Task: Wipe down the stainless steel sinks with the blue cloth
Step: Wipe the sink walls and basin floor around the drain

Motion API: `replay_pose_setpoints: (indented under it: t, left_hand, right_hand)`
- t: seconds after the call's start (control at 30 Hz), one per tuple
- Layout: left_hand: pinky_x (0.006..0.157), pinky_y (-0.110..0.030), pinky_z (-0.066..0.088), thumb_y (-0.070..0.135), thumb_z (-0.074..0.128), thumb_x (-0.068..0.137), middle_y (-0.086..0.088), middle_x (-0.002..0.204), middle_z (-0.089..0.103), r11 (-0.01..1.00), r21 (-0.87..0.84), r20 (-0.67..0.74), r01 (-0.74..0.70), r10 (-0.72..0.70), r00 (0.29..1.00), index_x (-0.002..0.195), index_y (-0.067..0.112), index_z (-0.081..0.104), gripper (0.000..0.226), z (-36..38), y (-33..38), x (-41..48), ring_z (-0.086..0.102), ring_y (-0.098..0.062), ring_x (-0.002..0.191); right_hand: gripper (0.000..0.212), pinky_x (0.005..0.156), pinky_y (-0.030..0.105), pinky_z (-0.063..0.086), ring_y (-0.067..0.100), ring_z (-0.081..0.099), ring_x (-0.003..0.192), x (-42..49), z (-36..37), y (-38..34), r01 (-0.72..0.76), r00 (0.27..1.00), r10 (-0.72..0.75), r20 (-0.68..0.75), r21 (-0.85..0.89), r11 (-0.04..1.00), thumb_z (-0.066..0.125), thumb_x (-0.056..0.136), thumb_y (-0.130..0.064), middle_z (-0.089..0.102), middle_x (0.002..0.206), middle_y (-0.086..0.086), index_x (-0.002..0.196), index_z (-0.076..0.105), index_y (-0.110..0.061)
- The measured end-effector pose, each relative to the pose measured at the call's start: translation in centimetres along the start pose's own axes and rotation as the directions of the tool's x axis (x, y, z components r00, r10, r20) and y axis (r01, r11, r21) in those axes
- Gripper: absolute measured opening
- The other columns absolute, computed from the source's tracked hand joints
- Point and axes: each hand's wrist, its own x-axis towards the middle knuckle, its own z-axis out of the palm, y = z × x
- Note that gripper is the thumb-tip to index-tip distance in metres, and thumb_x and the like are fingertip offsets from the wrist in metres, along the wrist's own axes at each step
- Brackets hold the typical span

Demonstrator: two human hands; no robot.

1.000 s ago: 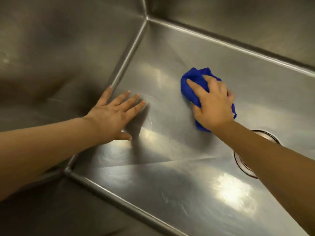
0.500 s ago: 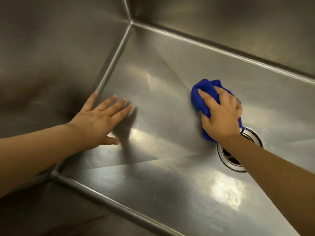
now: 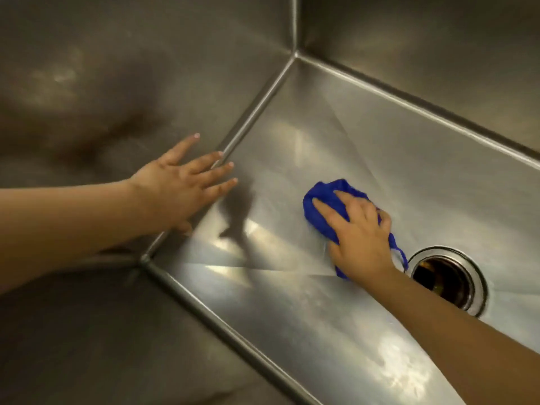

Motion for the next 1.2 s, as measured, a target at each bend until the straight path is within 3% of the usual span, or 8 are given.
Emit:
replay_pose_setpoints:
  t: [0.1,0.23,0.33,0.5,0.6,0.77,0.97,1.2]
  left_hand:
    - [0.107,-0.061,-0.017,0.059,0.044,0.091,-0.012,0.157,-0.025,0.988,0.146,0.074,-0.043,0.032,0.997,0.149,0.014,-0.023,0.100,1.1,-1.1,-0.2,-0.017,-0.030,0.146]
    - [0.109,-0.060,-0.014,0.059,0.048,0.090,-0.014,0.156,-0.027,0.994,0.107,0.101,-0.009,-0.002,0.995,0.149,0.011,-0.022,0.103,1.6,-2.1,-1.6,-0.020,-0.034,0.144]
    - [0.109,-0.059,-0.016,0.059,0.049,0.089,-0.015,0.156,-0.026,0.993,0.116,0.081,-0.002,-0.007,0.997,0.149,0.010,-0.022,0.105,2.1,-2.6,-2.6,-0.020,-0.034,0.145]
    - [0.105,-0.060,-0.020,0.062,0.046,0.089,-0.017,0.157,-0.022,0.982,0.186,0.052,-0.018,0.008,0.999,0.148,0.007,-0.023,0.105,3.8,-2.4,-2.5,-0.016,-0.035,0.146]
    - [0.105,-0.061,-0.020,0.062,0.043,0.091,-0.018,0.156,-0.023,0.982,0.188,0.066,-0.004,-0.008,0.998,0.147,0.007,-0.023,0.103,3.9,-1.8,-2.1,-0.017,-0.036,0.145]
    - [0.108,-0.058,-0.019,0.051,0.035,0.096,-0.018,0.156,-0.023,0.983,0.184,0.045,-0.014,0.006,0.999,0.149,0.005,-0.019,0.089,3.8,-2.0,-2.4,-0.020,-0.036,0.144]
    - [0.107,-0.057,-0.019,0.052,0.034,0.097,-0.019,0.156,-0.023,0.975,0.224,0.081,-0.013,-0.006,0.997,0.149,0.004,-0.019,0.089,3.8,-1.9,-2.5,-0.020,-0.036,0.144]
    - [0.107,-0.061,-0.018,0.057,0.038,0.094,-0.019,0.155,-0.027,0.980,0.196,0.060,-0.019,0.007,0.998,0.148,0.006,-0.022,0.095,3.6,-1.9,-2.6,-0.021,-0.037,0.144]
  right_hand:
    - [0.077,0.091,0.060,0.033,0.031,0.032,0.116,0.7,1.5,-3.9,-0.161,0.987,0.161,-0.007,-0.009,0.987,0.080,0.059,-0.010,0.051,0.135,0.017,0.131,0.058,-0.022]
    - [0.087,0.087,0.058,0.040,0.033,0.046,0.114,-4.7,3.2,-9.8,0.331,0.934,-0.333,0.130,0.036,0.943,0.086,0.046,-0.019,0.057,0.131,0.008,0.127,0.055,-0.028]
    - [0.084,0.081,0.057,0.047,0.031,0.055,0.111,-2.6,3.2,-10.1,0.474,0.852,-0.485,0.195,0.105,0.874,0.086,0.047,-0.022,0.059,0.128,0.004,0.125,0.053,-0.031]
    - [0.069,0.096,0.060,0.031,0.035,0.043,0.124,5.5,3.2,-12.2,0.123,0.980,-0.130,0.152,0.057,0.991,0.072,0.071,-0.014,0.046,0.139,0.008,0.135,0.051,-0.032]
    - [0.068,0.104,0.056,0.018,0.032,0.026,0.132,6.6,4.2,-15.2,-0.072,0.980,0.059,0.188,0.061,0.996,0.061,0.080,-0.015,0.031,0.148,0.006,0.142,0.040,-0.032]
    - [0.074,0.083,0.054,0.041,0.034,0.053,0.108,1.4,5.1,-18.2,0.422,0.840,-0.450,0.302,0.157,0.893,0.084,0.046,-0.022,0.061,0.123,0.006,0.118,0.067,-0.031]
    - [0.062,0.110,0.058,0.008,0.029,0.009,0.142,4.1,4.7,-21.8,0.423,0.768,-0.464,0.441,0.194,0.885,0.052,0.091,-0.024,0.014,0.156,-0.002,0.147,0.028,-0.039]
    - [0.052,0.094,0.054,0.038,0.031,0.049,0.120,-2.4,4.0,-14.8,0.619,0.644,-0.693,0.324,0.310,0.721,0.066,0.073,-0.026,0.055,0.134,-0.001,0.124,0.060,-0.035]
